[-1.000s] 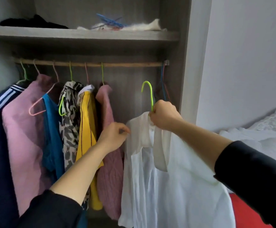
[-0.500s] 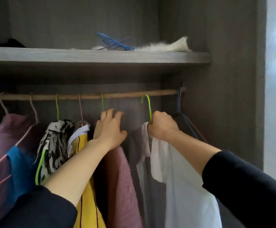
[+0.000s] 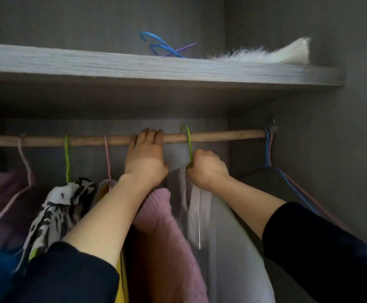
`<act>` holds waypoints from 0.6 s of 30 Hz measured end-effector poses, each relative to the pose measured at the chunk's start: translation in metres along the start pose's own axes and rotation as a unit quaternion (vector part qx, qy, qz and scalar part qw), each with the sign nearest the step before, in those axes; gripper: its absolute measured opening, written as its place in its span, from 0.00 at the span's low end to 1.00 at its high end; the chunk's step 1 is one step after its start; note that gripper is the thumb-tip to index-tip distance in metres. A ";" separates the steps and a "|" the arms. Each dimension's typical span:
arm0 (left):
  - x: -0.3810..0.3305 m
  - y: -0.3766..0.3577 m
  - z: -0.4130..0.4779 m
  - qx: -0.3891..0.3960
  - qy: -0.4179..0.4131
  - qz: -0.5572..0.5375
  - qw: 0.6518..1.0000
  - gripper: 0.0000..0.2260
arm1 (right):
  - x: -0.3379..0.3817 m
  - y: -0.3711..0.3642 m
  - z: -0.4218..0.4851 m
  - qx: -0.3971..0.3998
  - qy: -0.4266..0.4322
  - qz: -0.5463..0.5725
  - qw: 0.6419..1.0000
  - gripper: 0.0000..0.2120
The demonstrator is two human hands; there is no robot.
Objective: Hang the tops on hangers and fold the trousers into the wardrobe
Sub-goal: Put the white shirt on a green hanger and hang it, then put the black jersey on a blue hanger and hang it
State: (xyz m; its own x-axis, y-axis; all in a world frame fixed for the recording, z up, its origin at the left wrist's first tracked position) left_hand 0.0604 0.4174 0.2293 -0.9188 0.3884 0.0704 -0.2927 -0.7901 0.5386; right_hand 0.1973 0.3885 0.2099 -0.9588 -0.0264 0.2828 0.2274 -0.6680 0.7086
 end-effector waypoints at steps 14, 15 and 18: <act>-0.008 -0.002 -0.002 -0.054 0.018 -0.020 0.998 0.22 | -0.048 0.041 -0.011 -0.055 -0.003 0.018 0.998 0.11; -0.008 -0.002 -0.001 -0.061 0.020 -0.026 0.998 0.21 | -0.060 0.049 -0.013 -0.074 -0.011 -0.027 0.997 0.10; -0.007 -0.002 -0.001 -0.072 0.026 -0.039 0.996 0.19 | -0.089 0.064 -0.021 -0.099 -0.014 -0.195 0.976 0.13</act>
State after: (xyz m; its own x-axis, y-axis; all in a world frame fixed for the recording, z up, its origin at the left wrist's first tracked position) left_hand 0.0673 0.4156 0.2274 -0.9031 0.4293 -0.0129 -0.3955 -0.8195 0.4146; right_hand 0.2938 0.3324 0.2163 -0.9599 0.2780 0.0365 -0.1945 -0.7538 0.6276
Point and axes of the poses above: each hand's wrist, its own z-axis towards the middle knuckle, its own y-axis out of the back of the hand, x = y × z, the point moved 4 cm from there along z, towards the middle knuckle, and after that the axes turned 2 degrees about z, right-handed, at the moved point
